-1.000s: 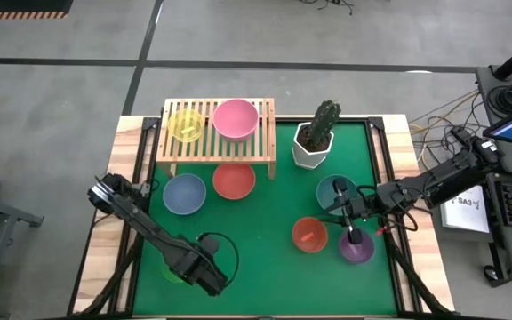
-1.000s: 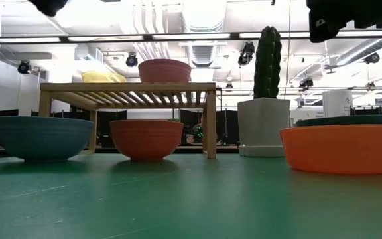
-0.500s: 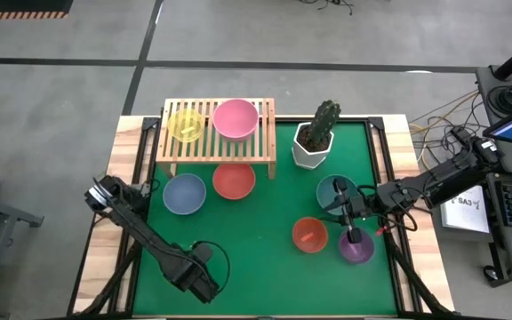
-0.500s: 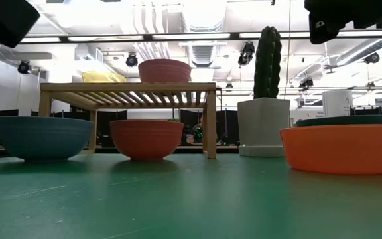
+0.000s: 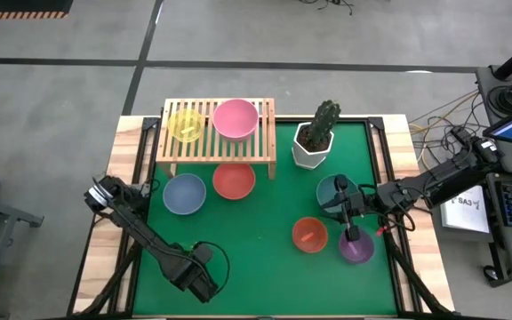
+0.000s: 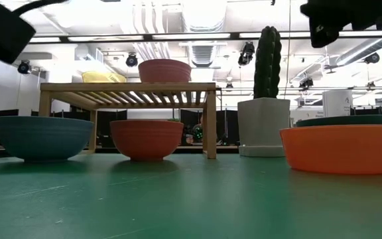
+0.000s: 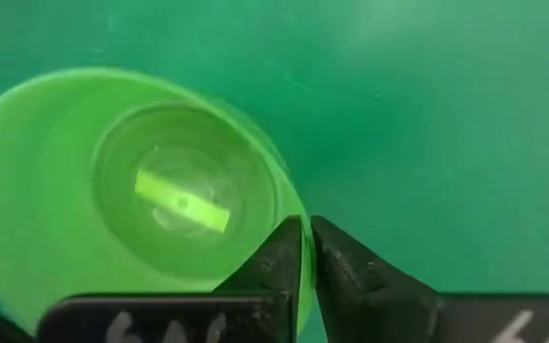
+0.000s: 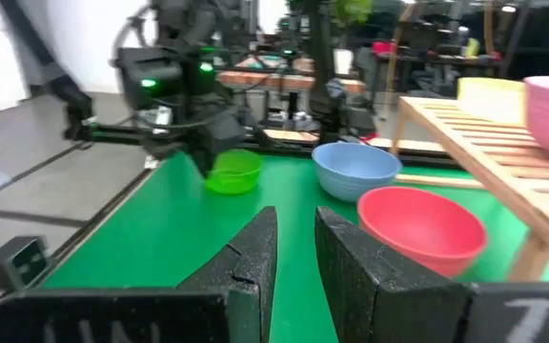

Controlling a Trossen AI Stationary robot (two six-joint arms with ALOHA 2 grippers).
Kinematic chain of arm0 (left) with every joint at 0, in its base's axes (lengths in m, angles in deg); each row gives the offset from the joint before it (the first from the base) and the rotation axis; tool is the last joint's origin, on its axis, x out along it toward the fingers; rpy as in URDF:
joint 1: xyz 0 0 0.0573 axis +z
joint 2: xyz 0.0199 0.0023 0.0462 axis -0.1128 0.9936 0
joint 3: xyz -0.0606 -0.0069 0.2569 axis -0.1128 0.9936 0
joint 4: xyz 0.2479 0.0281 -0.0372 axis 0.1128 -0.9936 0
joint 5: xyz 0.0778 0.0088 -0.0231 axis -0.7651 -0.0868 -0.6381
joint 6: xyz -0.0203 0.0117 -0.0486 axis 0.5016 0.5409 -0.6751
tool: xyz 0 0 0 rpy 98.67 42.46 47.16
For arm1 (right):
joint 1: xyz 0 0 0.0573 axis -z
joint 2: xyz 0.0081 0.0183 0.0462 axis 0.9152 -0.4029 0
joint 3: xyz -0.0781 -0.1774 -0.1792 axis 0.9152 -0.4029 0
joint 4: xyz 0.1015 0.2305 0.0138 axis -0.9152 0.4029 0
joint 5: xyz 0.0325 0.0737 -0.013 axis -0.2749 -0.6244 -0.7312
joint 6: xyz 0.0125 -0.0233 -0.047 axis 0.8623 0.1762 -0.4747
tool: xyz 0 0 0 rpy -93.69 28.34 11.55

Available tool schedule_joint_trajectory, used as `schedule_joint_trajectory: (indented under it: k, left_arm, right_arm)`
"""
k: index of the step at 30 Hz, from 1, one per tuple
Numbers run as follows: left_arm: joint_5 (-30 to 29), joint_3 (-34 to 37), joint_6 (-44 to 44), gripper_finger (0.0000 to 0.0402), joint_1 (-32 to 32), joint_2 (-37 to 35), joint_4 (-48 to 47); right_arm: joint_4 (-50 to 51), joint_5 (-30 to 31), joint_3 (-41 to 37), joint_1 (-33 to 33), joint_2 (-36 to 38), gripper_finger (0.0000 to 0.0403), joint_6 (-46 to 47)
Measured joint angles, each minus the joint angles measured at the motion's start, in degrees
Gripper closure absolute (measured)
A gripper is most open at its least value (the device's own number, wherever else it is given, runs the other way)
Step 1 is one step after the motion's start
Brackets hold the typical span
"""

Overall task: Place and stack bowls onto a shelf
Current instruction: Stack the green transparent bowl on top of the yellow transparent bowl on the shelf

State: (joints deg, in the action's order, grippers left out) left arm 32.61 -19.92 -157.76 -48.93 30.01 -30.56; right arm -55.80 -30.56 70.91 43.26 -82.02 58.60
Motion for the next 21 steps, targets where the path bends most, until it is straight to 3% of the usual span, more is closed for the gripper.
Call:
schedule_joint_trajectory:
  k: [6, 12, 15, 19, 21]
  left_arm:
    - [-0.3, -6.7, 10.0, 0.0401, 0.3, -0.2, -9.3]
    - [-0.8, -15.0, 32.1, 0.0401, 0.3, -0.2, -12.6]
    - [-1.5, -19.9, 39.0, 0.0401, 2.0, -0.2, -19.1]
    - [-8.2, -27.1, 44.9, 0.0401, 5.2, -0.2, -31.4]
    - [-11.7, -29.1, 48.7, 0.0402, 6.5, -1.5, -30.9]
  right_arm:
    - [-0.1, 0.3, 0.0, 0.0, -0.3, 0.0337, 0.2]
    - [0.0, 0.3, 0.0, 0.0, -0.3, 0.0337, 0.0]
    - [0.0, 0.3, 0.0, 0.0, -0.3, 0.0337, 0.0]
    - [0.0, 0.3, 0.0, 0.0, -0.3, 0.0337, 0.0]
    - [0.0, 0.3, 0.0, 0.0, -0.3, 0.0337, 0.0]
